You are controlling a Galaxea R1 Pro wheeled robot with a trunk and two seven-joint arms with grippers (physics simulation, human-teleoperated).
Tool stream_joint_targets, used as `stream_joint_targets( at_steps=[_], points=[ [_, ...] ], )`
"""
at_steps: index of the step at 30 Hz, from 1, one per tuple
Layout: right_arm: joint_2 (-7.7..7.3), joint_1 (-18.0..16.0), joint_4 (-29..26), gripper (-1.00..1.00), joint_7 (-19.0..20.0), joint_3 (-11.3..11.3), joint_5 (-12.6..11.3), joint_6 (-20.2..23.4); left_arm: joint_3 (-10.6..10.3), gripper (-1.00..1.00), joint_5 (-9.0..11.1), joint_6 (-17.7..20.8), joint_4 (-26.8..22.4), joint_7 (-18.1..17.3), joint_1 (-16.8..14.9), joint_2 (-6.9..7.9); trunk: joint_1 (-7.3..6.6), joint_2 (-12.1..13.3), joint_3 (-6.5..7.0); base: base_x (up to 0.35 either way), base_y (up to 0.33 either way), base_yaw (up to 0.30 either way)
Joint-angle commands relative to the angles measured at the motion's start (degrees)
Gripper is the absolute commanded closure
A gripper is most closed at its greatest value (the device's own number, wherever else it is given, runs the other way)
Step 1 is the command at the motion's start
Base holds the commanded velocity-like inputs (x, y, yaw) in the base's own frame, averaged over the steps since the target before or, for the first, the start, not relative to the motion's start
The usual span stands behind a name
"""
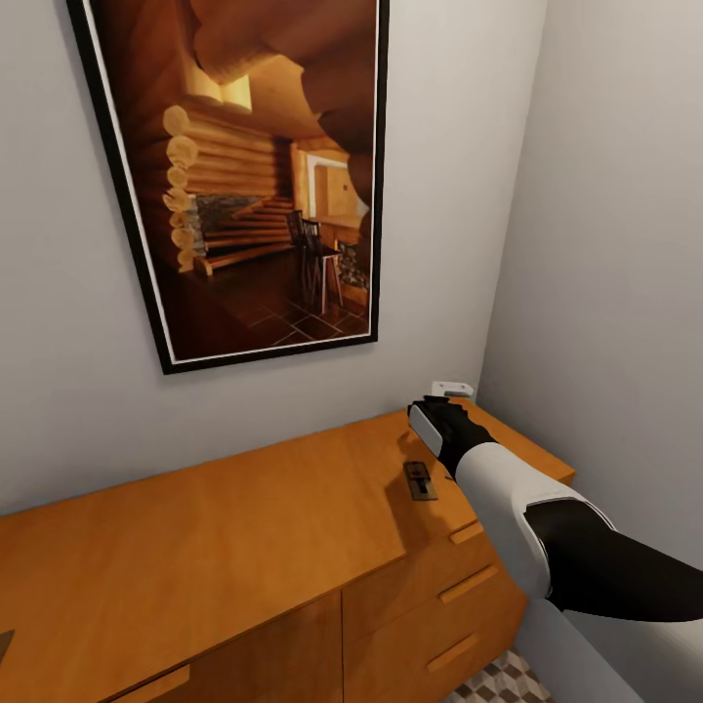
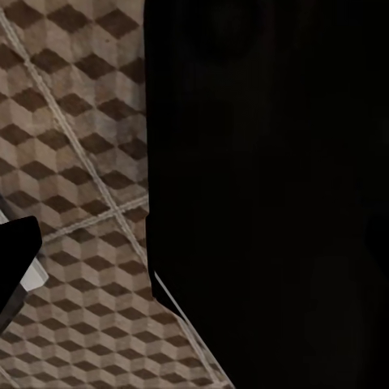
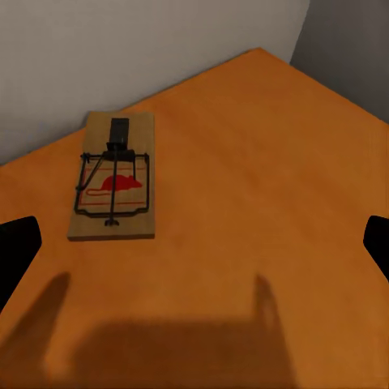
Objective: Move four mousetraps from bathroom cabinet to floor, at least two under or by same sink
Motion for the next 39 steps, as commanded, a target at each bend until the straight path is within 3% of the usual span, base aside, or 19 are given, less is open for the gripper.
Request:
stream_joint_targets(
  at_steps=[1, 20, 39],
  points=[
    [0.00, 0.0, -0.1, -1.00, -0.4, 0.4, -0.5, 0.3, 0.0, -1.00, 0.0, -0.3, 0.1, 0.2, 0.0, -0.04, 0.00, 0.0, -0.05, 0.000, 0.000, 0.000],
    [0.00, 0.0, -0.1, -1.00, -0.3, 0.5, -0.5, 0.4, 0.0, -1.00, 0.0, -0.3, 0.1, 0.2, 0.1, -0.04, 0.00, 0.0, -0.16, 0.000, 0.000, 0.000],
    [0.00, 0.0, -0.2, -1.00, -0.3, 0.6, -0.3, 0.4, 0.0, -1.00, 0.0, -0.3, 0.1, 0.2, 0.1, -0.07, 0.00, 0.0, -1.68, 0.000, 0.000, 0.000]
  ],
)
